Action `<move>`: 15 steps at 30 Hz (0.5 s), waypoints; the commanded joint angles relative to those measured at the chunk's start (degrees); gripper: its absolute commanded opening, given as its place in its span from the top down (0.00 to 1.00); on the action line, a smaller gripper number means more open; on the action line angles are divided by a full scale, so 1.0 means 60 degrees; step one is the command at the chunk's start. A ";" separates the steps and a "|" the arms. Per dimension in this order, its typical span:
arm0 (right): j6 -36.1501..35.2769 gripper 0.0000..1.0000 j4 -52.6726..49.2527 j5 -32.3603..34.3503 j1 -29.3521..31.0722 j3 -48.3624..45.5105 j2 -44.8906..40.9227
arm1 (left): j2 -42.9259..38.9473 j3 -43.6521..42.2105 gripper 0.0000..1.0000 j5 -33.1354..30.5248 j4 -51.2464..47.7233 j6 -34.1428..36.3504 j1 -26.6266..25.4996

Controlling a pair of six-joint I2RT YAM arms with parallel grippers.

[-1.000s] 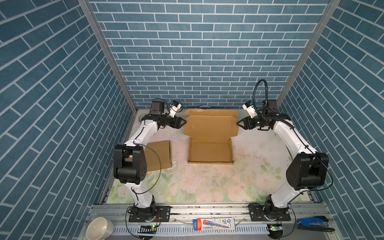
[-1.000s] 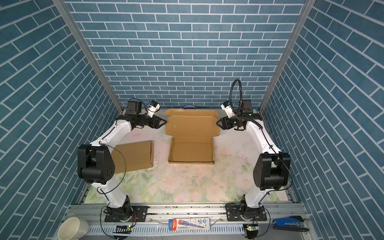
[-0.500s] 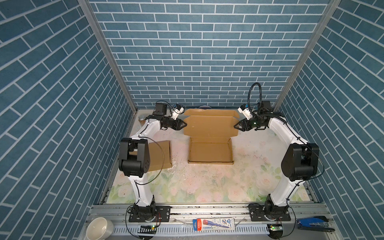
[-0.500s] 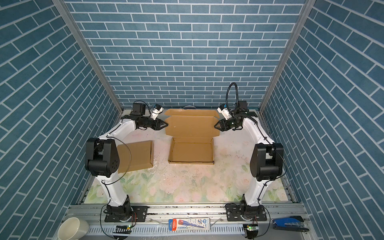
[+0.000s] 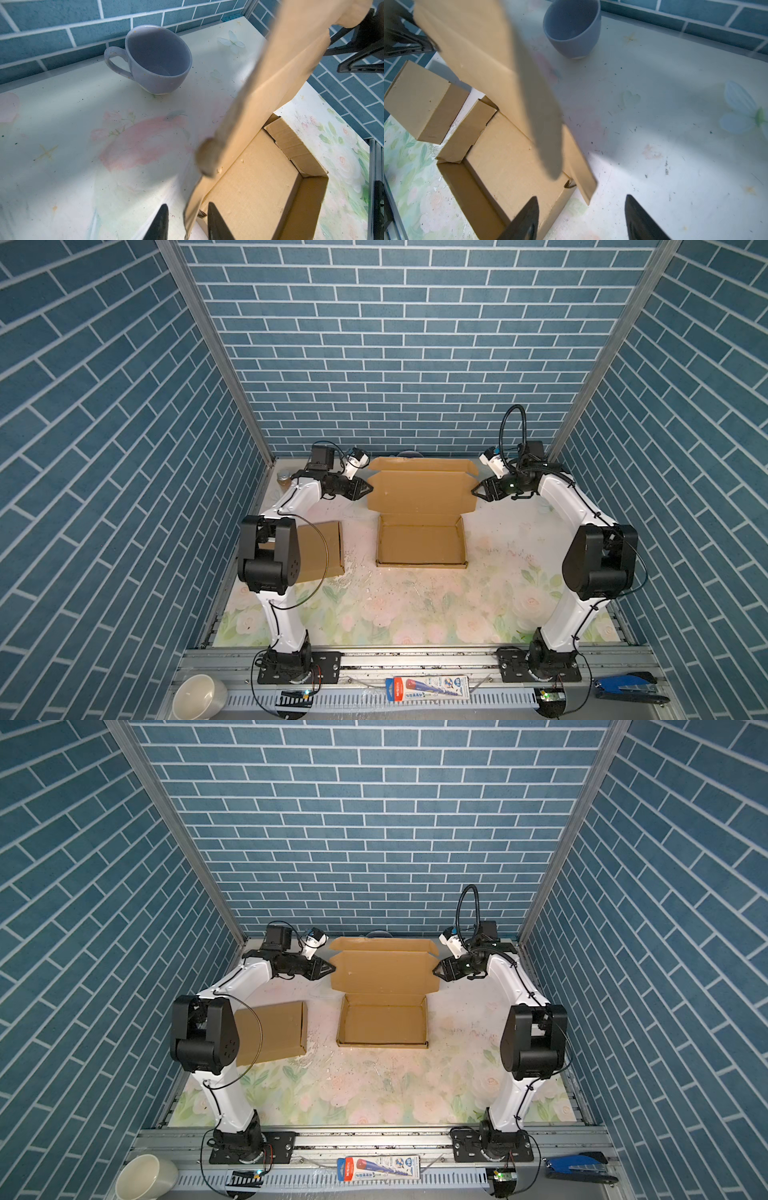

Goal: Fold the paper box

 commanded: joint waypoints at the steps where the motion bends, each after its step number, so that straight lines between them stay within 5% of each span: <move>1: -0.0275 0.30 -0.0291 -0.0288 -0.0097 0.0883 0.0261 | 0.0252 0.0191 0.67 0.0045 -0.0089 0.0176 -0.0036; 10: -0.0723 0.35 -0.0416 -0.1351 0.0281 0.1235 0.1029 | 0.0413 0.0256 0.71 0.0001 -0.0165 0.0220 -0.0183; 15: -0.0807 0.51 -0.0512 -0.1559 0.0414 0.1262 0.1211 | 0.0417 0.0240 0.80 -0.0052 -0.0168 0.0224 -0.0248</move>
